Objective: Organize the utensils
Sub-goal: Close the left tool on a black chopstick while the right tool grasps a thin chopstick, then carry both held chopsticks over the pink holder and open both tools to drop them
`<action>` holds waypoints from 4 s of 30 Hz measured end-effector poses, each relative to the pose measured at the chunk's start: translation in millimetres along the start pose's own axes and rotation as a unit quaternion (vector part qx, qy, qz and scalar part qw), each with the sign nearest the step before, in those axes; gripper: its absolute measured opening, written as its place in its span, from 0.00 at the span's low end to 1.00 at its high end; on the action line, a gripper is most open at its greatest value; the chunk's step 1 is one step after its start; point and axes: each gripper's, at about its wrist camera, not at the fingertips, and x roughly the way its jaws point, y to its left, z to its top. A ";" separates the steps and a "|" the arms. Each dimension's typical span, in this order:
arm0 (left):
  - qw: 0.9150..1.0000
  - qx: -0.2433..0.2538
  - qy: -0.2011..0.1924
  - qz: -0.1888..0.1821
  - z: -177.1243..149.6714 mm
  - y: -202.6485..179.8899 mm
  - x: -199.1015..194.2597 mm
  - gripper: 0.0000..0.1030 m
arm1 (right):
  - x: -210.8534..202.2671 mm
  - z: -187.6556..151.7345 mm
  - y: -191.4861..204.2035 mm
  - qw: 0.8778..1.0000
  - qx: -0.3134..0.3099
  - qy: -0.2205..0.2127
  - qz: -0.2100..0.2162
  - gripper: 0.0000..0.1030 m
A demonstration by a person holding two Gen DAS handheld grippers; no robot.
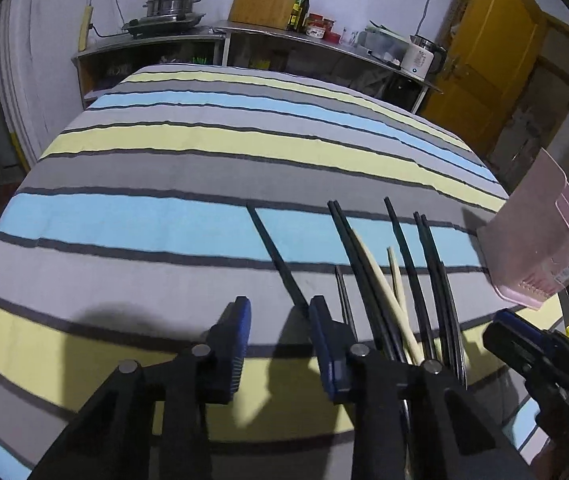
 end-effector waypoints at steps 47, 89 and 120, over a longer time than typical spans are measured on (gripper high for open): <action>0.997 0.069 0.000 0.030 17.7 -1.5 16.8 0.08 | 56.6 29.0 -23.0 0.997 0.024 0.063 -0.048 0.04; 0.982 0.097 -0.128 -0.101 54.0 -52.7 -194.7 0.04 | -124.5 58.0 -1.8 0.994 0.002 -0.106 -0.007 0.04; 0.958 0.134 -0.107 -0.231 144.8 -213.7 -152.6 0.04 | -182.5 114.0 -100.8 0.974 0.077 -0.201 -0.071 0.04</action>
